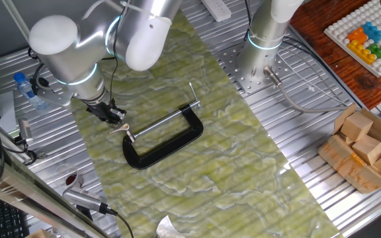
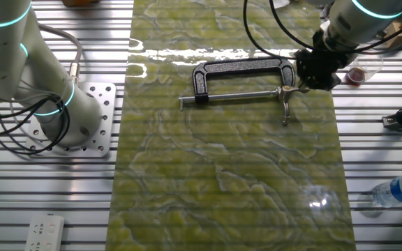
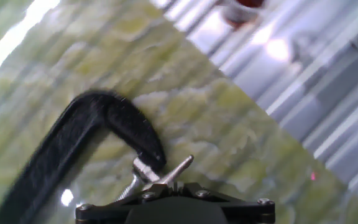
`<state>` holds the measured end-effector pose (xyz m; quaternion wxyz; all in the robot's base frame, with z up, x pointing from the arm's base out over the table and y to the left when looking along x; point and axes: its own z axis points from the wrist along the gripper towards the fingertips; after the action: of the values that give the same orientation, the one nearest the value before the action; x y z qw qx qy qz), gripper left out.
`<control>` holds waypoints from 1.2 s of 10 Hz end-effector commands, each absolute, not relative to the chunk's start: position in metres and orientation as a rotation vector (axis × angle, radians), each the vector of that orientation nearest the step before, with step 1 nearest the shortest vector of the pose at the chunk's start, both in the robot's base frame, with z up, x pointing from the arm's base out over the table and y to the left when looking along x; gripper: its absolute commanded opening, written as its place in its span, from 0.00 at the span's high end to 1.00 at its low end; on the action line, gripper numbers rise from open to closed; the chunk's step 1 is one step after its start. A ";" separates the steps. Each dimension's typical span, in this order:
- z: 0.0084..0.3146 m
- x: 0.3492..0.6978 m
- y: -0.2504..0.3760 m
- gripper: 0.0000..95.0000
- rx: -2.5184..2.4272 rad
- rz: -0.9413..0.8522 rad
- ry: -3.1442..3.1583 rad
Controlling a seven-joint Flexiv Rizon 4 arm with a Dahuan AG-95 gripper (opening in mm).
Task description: Turn off the water tap
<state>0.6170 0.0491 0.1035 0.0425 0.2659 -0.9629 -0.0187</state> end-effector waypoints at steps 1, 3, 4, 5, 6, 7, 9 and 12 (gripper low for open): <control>0.105 0.621 0.057 1.00 0.600 -0.054 -2.997; 0.102 0.624 0.062 1.00 0.608 -0.059 -3.000; 0.100 0.625 0.062 1.00 0.617 -0.055 -3.009; 0.096 0.626 0.062 1.00 0.617 -0.052 -3.019; 0.094 0.626 0.062 1.00 0.620 -0.053 -3.021; 0.093 0.626 0.062 1.00 0.618 -0.054 -3.023; 0.091 0.628 0.063 1.00 0.615 -0.061 -3.026; 0.089 0.629 0.067 1.00 0.608 -0.067 -3.032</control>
<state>0.6315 0.0680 0.0873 0.0250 0.1968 -0.9799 -0.0223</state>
